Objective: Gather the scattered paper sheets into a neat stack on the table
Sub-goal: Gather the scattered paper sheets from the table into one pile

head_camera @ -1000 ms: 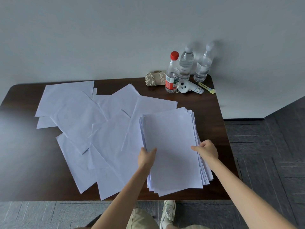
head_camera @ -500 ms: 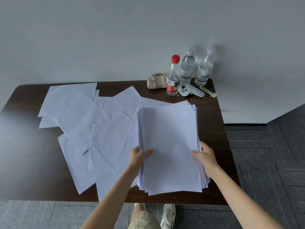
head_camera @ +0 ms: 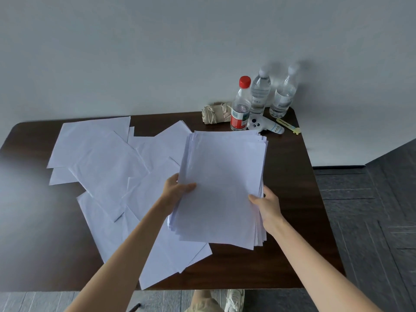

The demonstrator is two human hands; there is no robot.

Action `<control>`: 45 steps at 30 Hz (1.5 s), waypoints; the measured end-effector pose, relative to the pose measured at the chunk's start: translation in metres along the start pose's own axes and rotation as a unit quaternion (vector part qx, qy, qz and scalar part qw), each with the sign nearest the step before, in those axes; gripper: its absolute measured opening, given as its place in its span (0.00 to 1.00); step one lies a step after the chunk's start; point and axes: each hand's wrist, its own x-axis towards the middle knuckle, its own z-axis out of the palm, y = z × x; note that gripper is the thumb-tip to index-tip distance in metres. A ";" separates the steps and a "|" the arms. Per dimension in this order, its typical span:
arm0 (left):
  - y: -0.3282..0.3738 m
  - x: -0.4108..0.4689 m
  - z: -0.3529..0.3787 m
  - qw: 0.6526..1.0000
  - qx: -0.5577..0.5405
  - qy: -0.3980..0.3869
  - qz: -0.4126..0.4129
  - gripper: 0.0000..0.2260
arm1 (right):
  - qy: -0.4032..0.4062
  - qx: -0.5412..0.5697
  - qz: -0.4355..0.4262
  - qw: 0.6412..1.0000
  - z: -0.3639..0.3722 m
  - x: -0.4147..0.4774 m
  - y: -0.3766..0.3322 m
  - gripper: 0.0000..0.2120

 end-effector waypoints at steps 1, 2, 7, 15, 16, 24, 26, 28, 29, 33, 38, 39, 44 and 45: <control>0.002 0.007 -0.002 1.000 0.011 0.007 -0.001 0.17 | -0.002 -0.001 0.000 1.000 0.007 0.001 -0.001 0.16; 0.004 0.015 -0.005 0.999 0.030 0.018 -0.007 0.13 | 0.001 -0.006 0.000 1.000 0.014 0.005 -0.002 0.15; 0.002 0.044 -0.005 0.988 0.143 0.059 -0.021 0.16 | 0.074 -0.154 0.028 0.985 0.041 0.018 0.005 0.03; -0.003 0.061 0.000 0.913 0.392 0.094 -0.061 0.21 | 0.146 -0.090 0.105 0.980 0.061 0.032 0.004 0.24; -0.003 0.062 0.001 0.911 0.395 0.097 -0.065 0.23 | 0.143 -0.095 0.111 0.979 0.061 0.033 0.004 0.25; 0.006 0.068 -0.015 0.947 0.304 0.069 -0.082 0.21 | 0.154 -0.058 0.148 0.975 0.061 0.040 -0.004 0.23; 0.004 0.072 -0.025 0.963 0.258 0.043 -0.063 0.17 | 0.148 -0.046 0.151 0.976 0.061 0.041 -0.004 0.26; 0.000 0.072 -0.031 0.978 0.204 -0.010 -0.045 0.13 | 0.138 -0.037 0.150 0.978 0.062 0.043 -0.003 0.27; -0.002 0.071 -0.033 0.983 0.173 -0.050 -0.039 0.13 | 0.129 -0.038 0.146 0.980 0.062 0.045 -0.002 0.27; -0.010 0.062 -0.039 0.986 0.107 -0.128 -0.004 0.19 | 0.097 -0.058 0.112 0.987 0.062 0.039 -0.002 0.16; -0.021 0.036 -0.054 0.994 -0.011 -0.109 0.013 0.20 | 0.051 -0.063 0.042 0.996 0.057 0.022 -0.005 0.09; -0.024 0.030 -0.060 0.994 -0.031 -0.107 0.015 0.22 | 0.034 -0.052 0.034 0.998 0.057 0.019 -0.006 0.08; -0.045 -0.003 -0.083 0.991 -0.100 -0.091 0.024 0.23 | -0.079 -0.025 0.042 0.996 0.066 -0.001 -0.020 0.12; -0.051 -0.008 -0.087 0.990 -0.108 -0.083 0.023 0.23 | -0.098 -0.038 0.035 0.994 0.069 -0.003 -0.022 0.13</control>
